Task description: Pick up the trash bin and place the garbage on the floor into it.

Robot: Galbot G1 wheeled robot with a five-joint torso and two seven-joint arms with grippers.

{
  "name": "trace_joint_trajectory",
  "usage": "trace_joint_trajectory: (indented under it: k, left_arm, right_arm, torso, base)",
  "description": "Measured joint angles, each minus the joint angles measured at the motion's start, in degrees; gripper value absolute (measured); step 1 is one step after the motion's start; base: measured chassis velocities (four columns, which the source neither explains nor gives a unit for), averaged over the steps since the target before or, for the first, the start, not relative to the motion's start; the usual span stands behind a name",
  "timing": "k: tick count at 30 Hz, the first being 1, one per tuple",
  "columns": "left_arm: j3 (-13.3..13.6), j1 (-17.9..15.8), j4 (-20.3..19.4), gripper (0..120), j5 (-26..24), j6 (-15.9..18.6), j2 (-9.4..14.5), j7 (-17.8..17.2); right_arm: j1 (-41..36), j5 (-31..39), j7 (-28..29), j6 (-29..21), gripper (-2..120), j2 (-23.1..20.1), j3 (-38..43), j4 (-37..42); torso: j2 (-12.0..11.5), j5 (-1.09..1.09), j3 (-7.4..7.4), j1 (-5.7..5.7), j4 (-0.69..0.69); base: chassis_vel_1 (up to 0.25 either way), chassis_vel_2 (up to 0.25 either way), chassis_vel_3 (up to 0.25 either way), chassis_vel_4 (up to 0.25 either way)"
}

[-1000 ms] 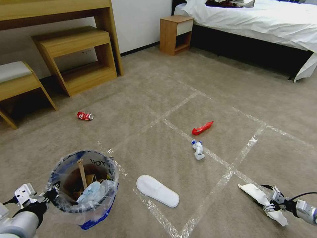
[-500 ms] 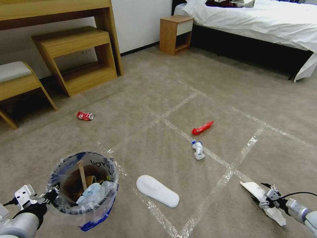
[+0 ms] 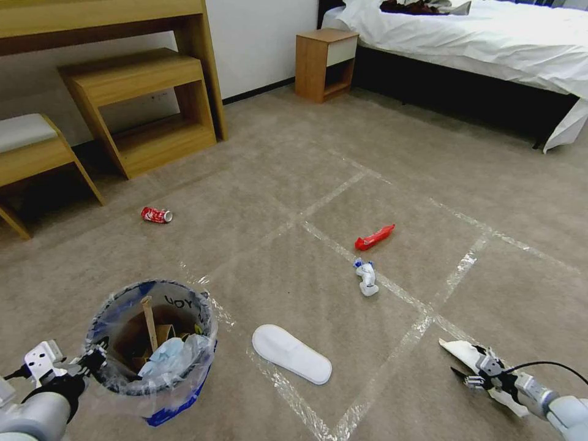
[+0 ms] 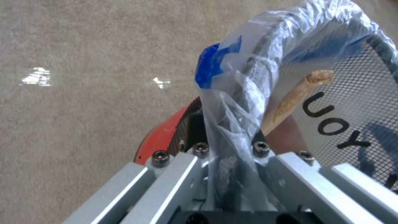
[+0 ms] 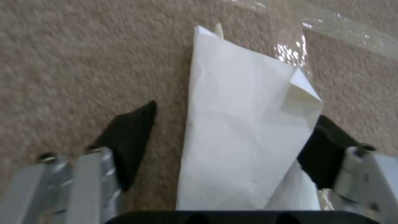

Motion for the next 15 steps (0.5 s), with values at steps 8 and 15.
trace_joint_trajectory:
  k: [8,15]
  left_arm:
    - [0.04,-0.43,0.51,0,0.29,-0.31,0.31,-0.29]
    - [-0.2,-0.55,0.75,0,0.29,-0.52,0.65,-0.42]
  right_arm:
    - [1.3,1.89,1.51,-0.17,43,0.79,-2.57,0.64]
    - [3.21,3.15,2.53,-0.43,19,1.3,-4.71,0.32]
  torso:
    - [0.0,0.09,0.0,0.0,0.06]
    - [-0.01,0.05,0.01,0.0,0.06]
  base:
    - [0.0,0.0,0.0,0.0]
    - [0.0,0.0,0.0,0.0]
